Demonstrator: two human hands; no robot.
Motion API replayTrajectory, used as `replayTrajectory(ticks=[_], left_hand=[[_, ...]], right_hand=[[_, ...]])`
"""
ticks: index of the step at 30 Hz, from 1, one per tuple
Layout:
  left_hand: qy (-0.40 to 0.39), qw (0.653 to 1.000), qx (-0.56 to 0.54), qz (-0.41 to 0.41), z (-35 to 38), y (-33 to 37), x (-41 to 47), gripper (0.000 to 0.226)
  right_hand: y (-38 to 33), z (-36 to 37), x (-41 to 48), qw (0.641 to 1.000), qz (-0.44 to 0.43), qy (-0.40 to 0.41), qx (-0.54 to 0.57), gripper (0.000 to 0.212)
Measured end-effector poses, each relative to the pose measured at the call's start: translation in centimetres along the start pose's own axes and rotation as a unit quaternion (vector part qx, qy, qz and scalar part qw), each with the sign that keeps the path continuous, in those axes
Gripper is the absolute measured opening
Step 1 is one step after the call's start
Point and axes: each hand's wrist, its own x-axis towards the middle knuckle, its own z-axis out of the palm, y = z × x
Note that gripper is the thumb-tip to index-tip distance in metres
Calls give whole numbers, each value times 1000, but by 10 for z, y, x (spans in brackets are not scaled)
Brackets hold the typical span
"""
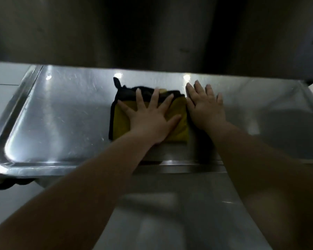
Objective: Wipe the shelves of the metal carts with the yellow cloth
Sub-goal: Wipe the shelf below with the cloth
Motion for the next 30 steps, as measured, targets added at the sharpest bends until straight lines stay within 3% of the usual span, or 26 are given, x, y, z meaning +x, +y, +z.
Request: replayTrajectory(ticks=[4,8,14,20,30], left_hand=[[-12,999,-7,-36,-19,9,71,71],[-10,999,-4,-32,-22,7,80,71],[16,1000,-16,-10,2,-8,-3,70],[-21,999,-2,-44,16,-13,-90,69],[-34,997,-26,-63,-25,-4,74,71]], right_hand=[[1,-1,3,1000,4,8,4,53],[5,-1,9,1000,-6,15,10,53],[6,-1,12,1000,-11,15,9,53],[0,1,3,1000,-7,19,-9,54],[2,2,0,1000,-14,24,5,53]])
